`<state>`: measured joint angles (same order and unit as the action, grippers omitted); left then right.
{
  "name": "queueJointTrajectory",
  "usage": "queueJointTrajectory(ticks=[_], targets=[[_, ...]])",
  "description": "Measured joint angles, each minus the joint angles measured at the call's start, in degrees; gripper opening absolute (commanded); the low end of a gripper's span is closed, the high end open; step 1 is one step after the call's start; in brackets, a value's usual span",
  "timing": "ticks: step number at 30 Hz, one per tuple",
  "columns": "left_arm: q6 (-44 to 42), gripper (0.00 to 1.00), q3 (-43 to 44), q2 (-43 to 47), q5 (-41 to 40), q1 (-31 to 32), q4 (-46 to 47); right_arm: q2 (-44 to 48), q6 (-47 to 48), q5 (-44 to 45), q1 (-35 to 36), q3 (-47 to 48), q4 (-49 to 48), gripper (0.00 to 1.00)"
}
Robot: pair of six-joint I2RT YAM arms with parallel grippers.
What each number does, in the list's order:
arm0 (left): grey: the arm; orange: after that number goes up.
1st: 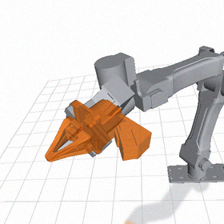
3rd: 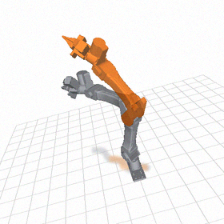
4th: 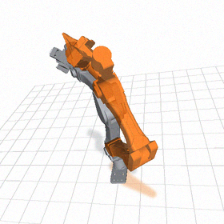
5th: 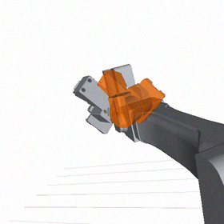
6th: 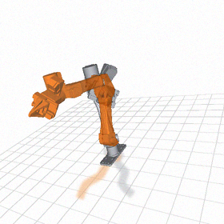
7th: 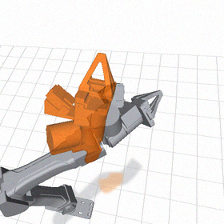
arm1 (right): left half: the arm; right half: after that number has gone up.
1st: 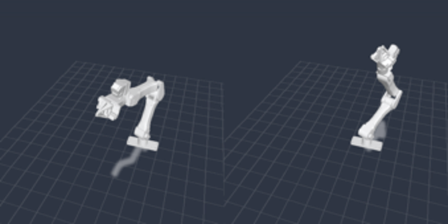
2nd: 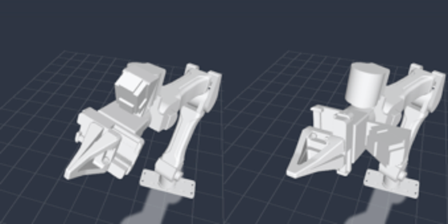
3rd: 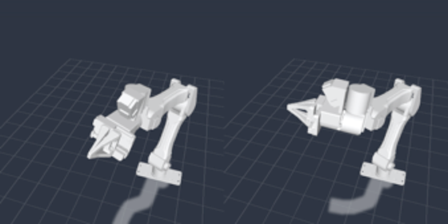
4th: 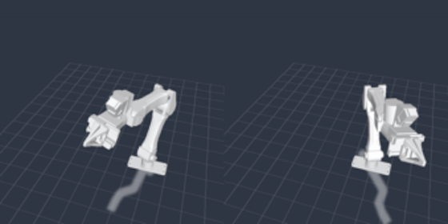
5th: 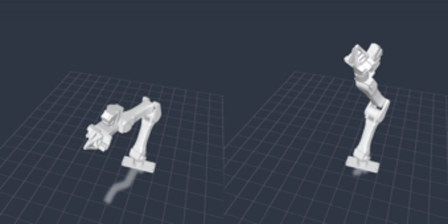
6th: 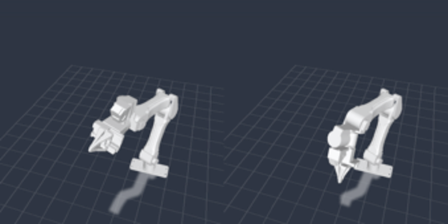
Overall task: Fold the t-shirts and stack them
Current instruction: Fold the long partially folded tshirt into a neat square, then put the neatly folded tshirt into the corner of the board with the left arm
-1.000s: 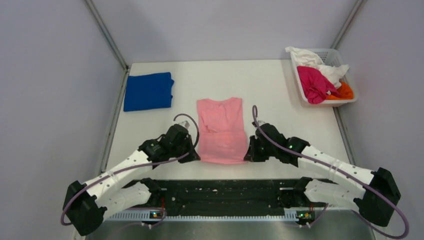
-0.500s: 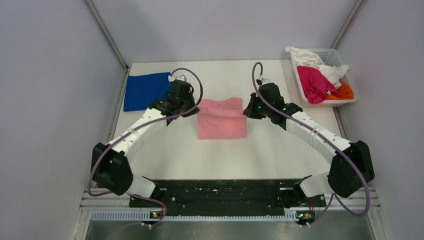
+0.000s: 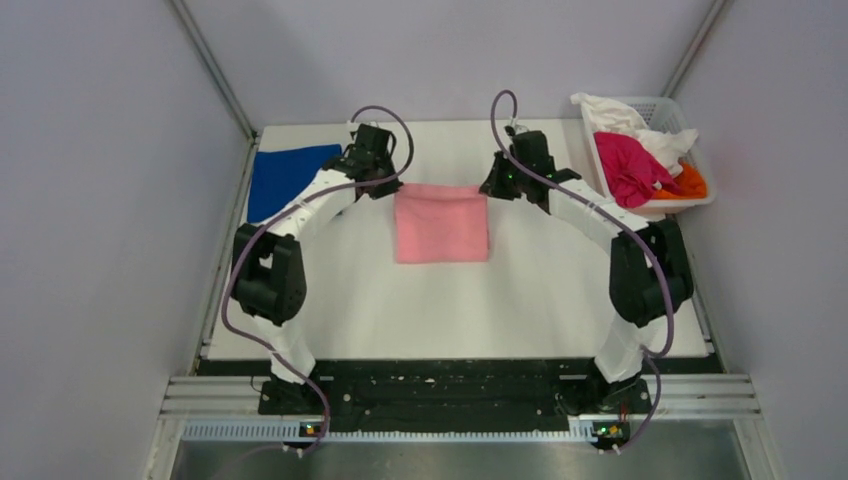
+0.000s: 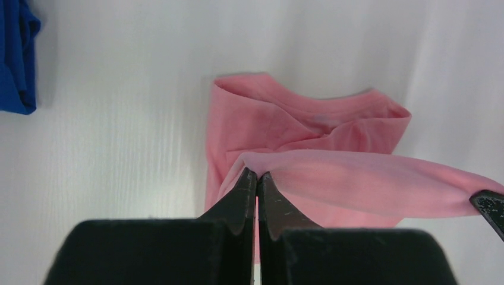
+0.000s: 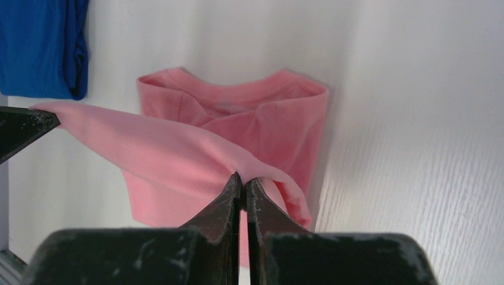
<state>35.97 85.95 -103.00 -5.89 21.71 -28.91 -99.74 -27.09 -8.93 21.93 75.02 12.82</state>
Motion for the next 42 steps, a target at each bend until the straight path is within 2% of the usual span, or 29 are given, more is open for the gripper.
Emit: queueJointTrajectory(ticks=[5, 6, 7, 9, 10, 11, 12, 16, 19, 25, 28, 33, 37, 39, 42], targets=[[-0.1, 0.00, 4.3, -5.8, 0.0, -2.0, -1.2, -6.6, 0.8, -0.3, -0.1, 4.6, -1.5, 0.00], [-0.1, 0.05, 5.0, -6.8, 0.0, -2.3, -1.6, -8.1, 0.9, -0.4, -0.1, 5.8, -1.7, 0.00], [-0.2, 0.17, 5.8, -8.0, 0.0, -2.7, -1.8, -9.8, 1.0, -0.6, -0.2, 7.2, -1.8, 0.08], [-0.4, 0.52, 7.0, -9.8, 0.1, -3.3, -2.6, -12.8, 1.1, -0.7, -0.4, 9.2, -2.3, 0.54], [-0.8, 0.78, 7.7, -10.5, 0.1, -3.4, -2.9, -13.8, 0.7, -0.6, -0.6, 9.8, -2.4, 0.72], [-0.7, 0.96, 8.9, -11.7, 0.0, -3.7, -3.2, -15.0, 0.9, -0.4, -0.8, 10.6, -2.2, 0.86], [-1.1, 0.98, 10.1, -12.8, 0.1, -3.9, -3.5, -16.0, 0.8, -0.2, -1.1, 11.4, -1.9, 0.96], [-1.7, 0.99, 15.1, -15.4, 0.7, -4.5, -6.3, -18.0, 0.5, 0.9, -2.3, 14.9, -1.2, 0.99], [-1.7, 0.99, 14.9, -14.5, 1.6, -4.6, -6.6, -16.5, 0.4, 0.7, -2.7, 14.9, -2.6, 0.99], [-1.3, 0.99, 2.9, -8.3, 6.8, -4.7, -5.1, -5.4, -1.2, -5.7, -2.8, 1.6, -9.0, 0.99], [-1.1, 0.98, -0.3, -7.8, 9.3, -4.6, -4.9, 0.8, -2.6, -7.3, -2.5, -7.6, -11.9, 0.99], [-0.4, 0.76, -1.2, -9.0, 11.1, -4.0, -4.9, 10.2, -3.2, -6.3, -2.4, -19.3, -10.6, 0.99], [0.1, 0.71, -0.6, -12.6, 11.2, -3.0, -4.7, 17.8, -3.6, -4.3, -2.4, -23.8, -8.0, 0.99], [0.3, 0.66, 0.7, -14.5, 11.0, -2.4, -5.9, 21.2, -3.5, -3.2, -2.4, -24.8, -7.0, 0.99], [0.4, 0.48, 3.9, -16.6, 9.0, -1.5, -6.1, 26.3, -3.5, -1.4, -2.4, -26.1, -5.6, 0.99]])
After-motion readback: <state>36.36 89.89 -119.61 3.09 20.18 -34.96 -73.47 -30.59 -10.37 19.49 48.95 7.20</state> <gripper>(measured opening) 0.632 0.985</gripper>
